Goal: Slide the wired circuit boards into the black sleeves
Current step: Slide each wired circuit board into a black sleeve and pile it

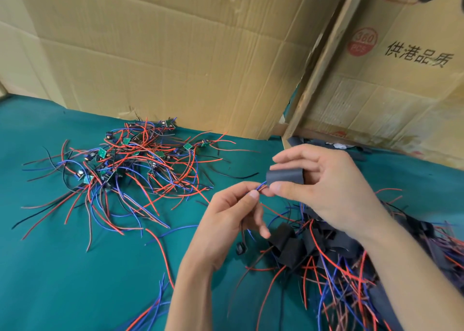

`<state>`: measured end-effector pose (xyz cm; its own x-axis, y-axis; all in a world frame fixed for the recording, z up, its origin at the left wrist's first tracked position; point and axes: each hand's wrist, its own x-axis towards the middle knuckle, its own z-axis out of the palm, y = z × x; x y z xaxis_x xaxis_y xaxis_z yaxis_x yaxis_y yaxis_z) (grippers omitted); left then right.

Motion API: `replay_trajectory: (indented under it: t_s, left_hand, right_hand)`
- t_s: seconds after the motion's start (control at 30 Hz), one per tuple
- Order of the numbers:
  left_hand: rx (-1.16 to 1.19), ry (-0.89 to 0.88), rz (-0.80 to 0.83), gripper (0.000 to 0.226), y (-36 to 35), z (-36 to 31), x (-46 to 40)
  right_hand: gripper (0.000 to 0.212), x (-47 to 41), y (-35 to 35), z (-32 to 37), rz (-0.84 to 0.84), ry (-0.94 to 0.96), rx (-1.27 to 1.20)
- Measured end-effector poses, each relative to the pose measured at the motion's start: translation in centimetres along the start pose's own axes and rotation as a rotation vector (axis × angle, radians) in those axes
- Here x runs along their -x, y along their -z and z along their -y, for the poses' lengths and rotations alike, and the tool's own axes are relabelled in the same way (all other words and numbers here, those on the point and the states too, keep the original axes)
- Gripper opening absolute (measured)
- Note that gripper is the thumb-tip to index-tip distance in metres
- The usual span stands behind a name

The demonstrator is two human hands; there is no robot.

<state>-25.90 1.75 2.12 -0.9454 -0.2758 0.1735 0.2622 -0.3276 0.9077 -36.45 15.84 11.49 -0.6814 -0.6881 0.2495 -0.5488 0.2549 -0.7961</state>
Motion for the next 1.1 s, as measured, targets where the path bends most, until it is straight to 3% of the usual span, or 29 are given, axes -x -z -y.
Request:
replay_trajectory:
  t_s: [0.1, 0.23, 0.43, 0.6, 0.73, 0.87, 1.1]
  left_hand:
    - [-0.051, 0.005, -0.01, 0.017, -0.2, 0.1, -0.1]
    - [-0.112, 0.047, -0.032, 0.035, -0.4, 0.3, -0.2]
    - [-0.13, 0.08, -0.037, 0.046, -0.7, 0.2, -0.2]
    - [-0.26, 0.06, -0.047, 0.03, 0.3, 0.1, 0.3]
    - [-0.28, 0.068, -0.076, 0.027, 0.1, 0.5, 0.3]
    - [-0.278, 0.054, -0.117, 0.026, 0.3, 0.4, 0.3]
    - [-0.436, 0.056, -0.103, 0.04, -0.4, 1.0, -0.2]
  right_hand:
    - [0.038, -0.6, 0.6, 0.5, 0.16, 0.022, 0.249]
    - [0.022, -1.2, -0.1, 0.6, 0.252, 0.083, 0.384]
    - [0.017, -1.5, 0.0, -0.2, 0.267, 0.016, 0.247]
    - [0.019, -1.7, 2.2, -0.8, 0.081, -0.025, -0.034]
    - [0.017, -1.7, 3.0, -0.8, 0.038, -0.009, -0.082]
    - [0.016, -1.9, 3.8, -0.4, 0.089, 0.054, 0.187]
    - [0.029, -3.1, 3.0, 1.5, 0.396, 0.133, 0.675]
